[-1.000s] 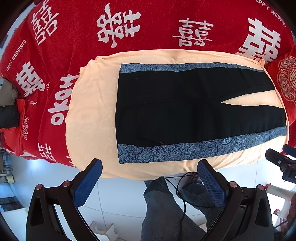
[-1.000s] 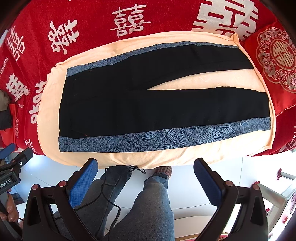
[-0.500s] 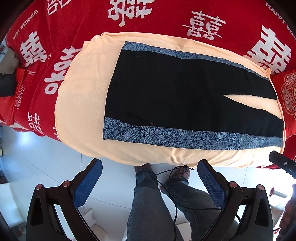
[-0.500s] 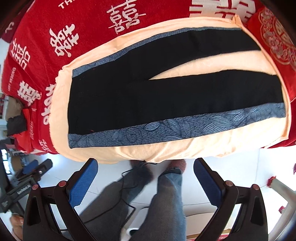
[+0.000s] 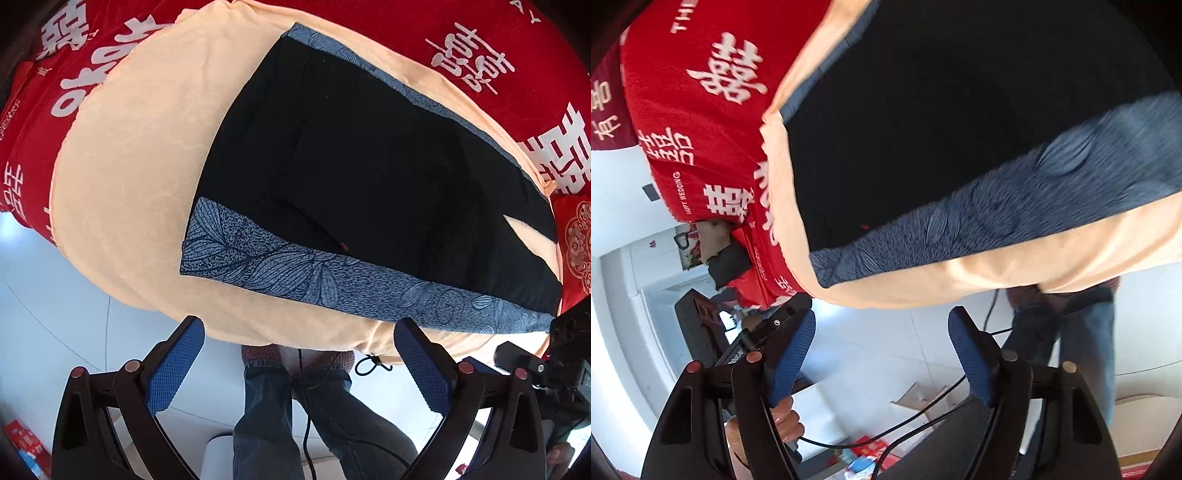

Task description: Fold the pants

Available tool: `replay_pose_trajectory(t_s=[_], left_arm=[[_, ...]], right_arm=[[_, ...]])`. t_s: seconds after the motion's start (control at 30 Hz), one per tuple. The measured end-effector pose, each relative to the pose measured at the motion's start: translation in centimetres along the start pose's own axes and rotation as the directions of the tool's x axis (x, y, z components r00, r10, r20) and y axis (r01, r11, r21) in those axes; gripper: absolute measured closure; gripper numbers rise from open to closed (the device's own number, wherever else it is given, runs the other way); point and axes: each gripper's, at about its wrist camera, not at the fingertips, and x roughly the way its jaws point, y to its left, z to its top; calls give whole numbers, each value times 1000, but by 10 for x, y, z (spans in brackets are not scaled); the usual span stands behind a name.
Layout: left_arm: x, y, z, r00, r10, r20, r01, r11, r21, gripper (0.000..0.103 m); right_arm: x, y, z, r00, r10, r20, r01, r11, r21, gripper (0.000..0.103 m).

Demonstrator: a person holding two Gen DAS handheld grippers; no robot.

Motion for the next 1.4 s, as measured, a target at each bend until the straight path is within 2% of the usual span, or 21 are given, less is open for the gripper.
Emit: replay_pose_trajectory(t_s=[0.1,0.27,0.43,0.5,0.63,0.7,0.8,0.83,0.9,0.97,1.13,1.2,1.3,1.33,1.37,1.4], left_arm=[[26,16,-1,998,-54,-27,54,998,-8,0],[57,30,2,986,-163,-43,162,986,-28,0],[74,30,14,960,-275,-41,272,960,-73,0],[76,29,19,946,-322,-32,318,943,-95,0],[82,27,28,932,-362,-33,353,922,-157,0],[82,27,30,927,-376,-15,366,910,-196,0],[70,30,39,924,-377,72,383,900,-206,18],[69,30,42,926,-370,76,377,904,-201,24],[72,30,47,927,-369,66,375,910,-179,25],[78,22,48,931,-363,39,365,919,-150,25],[81,16,47,936,-352,11,352,932,-92,25],[83,12,46,941,-340,-1,339,938,-75,25],[83,10,43,945,-327,-12,326,944,-60,25],[83,10,43,947,-322,-12,321,945,-57,25],[84,9,41,948,-317,-12,316,947,-54,25],[83,8,41,950,-312,-8,311,949,-53,26]], right_arm=[[46,-18,3,999,36,-11,-36,999,36,25],[77,-42,19,989,127,71,-134,986,95,25],[62,-14,39,953,274,130,-279,960,21,25],[53,4,42,946,301,120,-299,954,-37,25],[43,20,39,931,354,88,-347,934,-81,25],[42,21,37,932,353,82,-347,934,-85,25],[37,12,31,936,341,86,-335,939,-72,25],[33,6,29,943,317,98,-312,948,-64,25],[20,-16,23,960,247,134,-245,969,-34,25],[3,-46,14,963,196,184,-204,979,25,25],[-38,-103,4,943,100,316,-151,979,139,25],[-48,-116,6,928,99,359,-171,970,174,27],[-50,-124,10,905,153,396,-248,948,198,27],[-50,-123,10,901,166,402,-265,943,203,35],[-49,-125,10,895,188,404,-290,934,208,50],[-47,-126,11,887,222,406,-324,924,202,92]])
